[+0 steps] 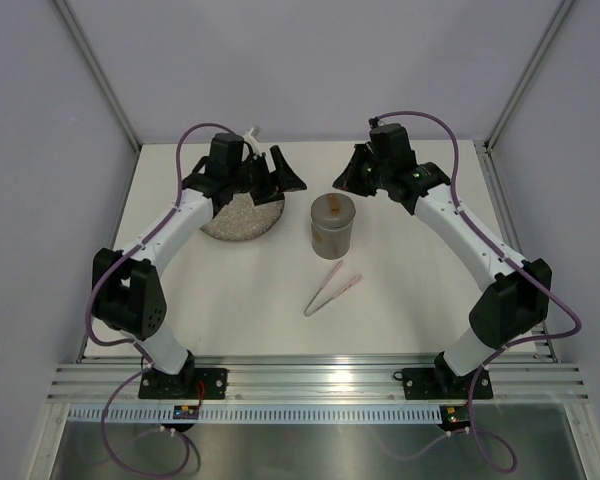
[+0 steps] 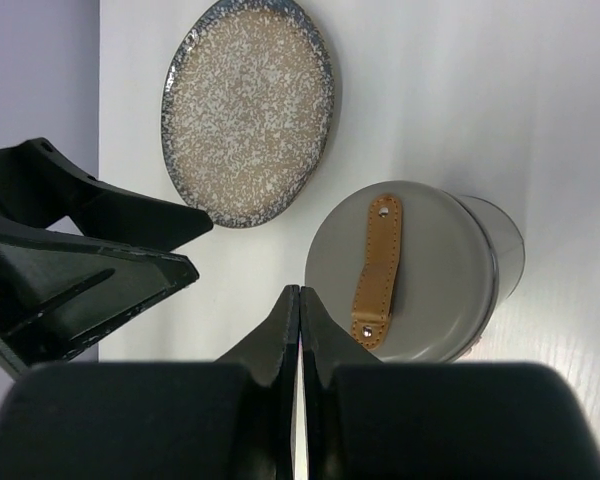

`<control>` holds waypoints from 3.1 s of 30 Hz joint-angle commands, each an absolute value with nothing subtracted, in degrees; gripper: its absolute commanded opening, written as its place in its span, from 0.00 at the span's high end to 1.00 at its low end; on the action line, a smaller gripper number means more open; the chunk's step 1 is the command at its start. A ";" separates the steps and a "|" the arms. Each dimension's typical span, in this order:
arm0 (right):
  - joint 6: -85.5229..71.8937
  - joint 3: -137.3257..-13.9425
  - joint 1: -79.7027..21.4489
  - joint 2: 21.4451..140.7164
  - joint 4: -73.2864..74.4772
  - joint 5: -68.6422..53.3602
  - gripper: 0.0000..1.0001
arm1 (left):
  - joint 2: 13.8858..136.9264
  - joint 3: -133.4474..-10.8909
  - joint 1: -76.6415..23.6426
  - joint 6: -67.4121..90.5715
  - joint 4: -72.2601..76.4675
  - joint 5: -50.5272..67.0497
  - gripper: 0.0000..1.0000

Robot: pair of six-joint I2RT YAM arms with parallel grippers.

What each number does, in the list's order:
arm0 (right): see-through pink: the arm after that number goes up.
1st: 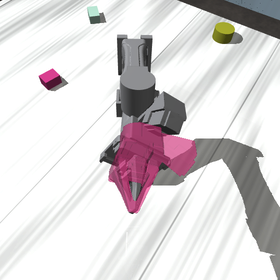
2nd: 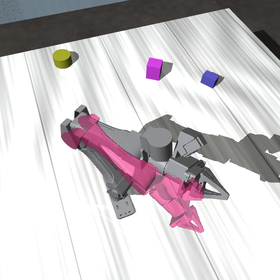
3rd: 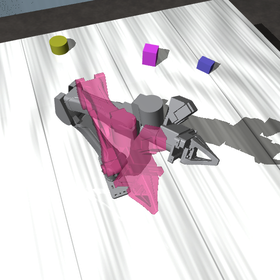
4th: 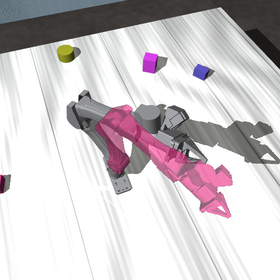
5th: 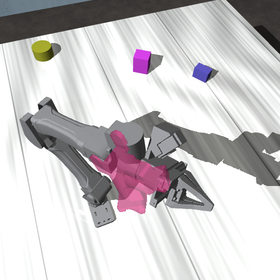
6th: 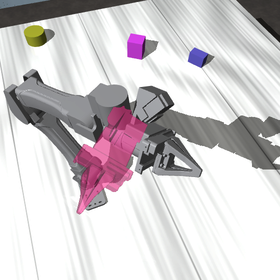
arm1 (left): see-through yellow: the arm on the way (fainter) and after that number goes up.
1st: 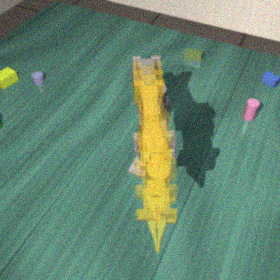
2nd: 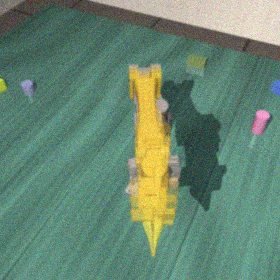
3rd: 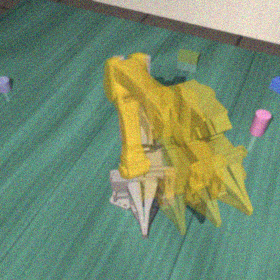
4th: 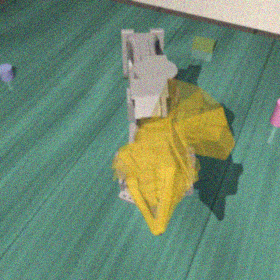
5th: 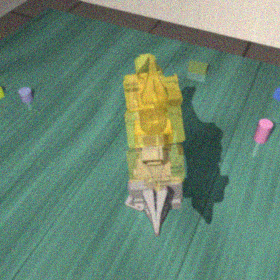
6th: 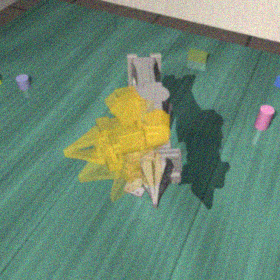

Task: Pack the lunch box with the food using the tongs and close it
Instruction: Close the box lid on the packing box.

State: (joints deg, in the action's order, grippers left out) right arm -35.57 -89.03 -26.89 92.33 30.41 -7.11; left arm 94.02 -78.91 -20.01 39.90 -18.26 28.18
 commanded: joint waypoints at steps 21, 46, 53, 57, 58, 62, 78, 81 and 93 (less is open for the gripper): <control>-37.62 -69.35 -27.60 87.80 23.20 -8.79 0.96 | 99.49 -88.07 -24.70 38.41 -20.30 26.46 0.18; -33.57 -82.55 -28.56 92.10 27.70 -9.14 0.95 | 92.55 -82.98 -20.92 38.85 -19.95 24.96 0.17; -34.28 -77.61 -29.00 97.74 26.80 -9.84 0.96 | 90.62 -79.81 -19.16 38.58 -19.42 25.58 0.17; -32.53 -81.90 -29.27 93.53 30.40 -8.71 0.96 | 90.26 -78.93 -18.98 38.67 -18.99 25.93 0.17; -32.17 -84.70 -29.27 92.91 31.02 -8.27 0.94 | 90.09 -78.93 -18.98 38.67 -19.07 25.93 0.17; -30.50 -92.45 -29.27 91.50 34.98 -6.07 0.94 | 89.48 -78.75 -18.90 38.50 -19.33 25.66 0.17; -32.17 -82.08 -31.55 102.48 31.19 -8.79 0.97 | 87.71 -77.43 -17.58 38.06 -19.86 25.58 0.17; -31.38 -85.51 -32.17 99.24 32.86 -7.30 0.96 | 87.71 -77.34 -17.58 37.97 -20.12 25.66 0.17; -24.61 -106.26 -32.17 93.87 45.96 8.43 0.92 | 86.84 -76.82 -17.23 37.53 -20.21 25.58 0.17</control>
State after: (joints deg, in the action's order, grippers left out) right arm -27.97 -103.63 -31.73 96.53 40.91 1.15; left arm 89.91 -77.21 -17.63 38.59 -21.21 25.26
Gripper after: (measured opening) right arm 0.071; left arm 0.827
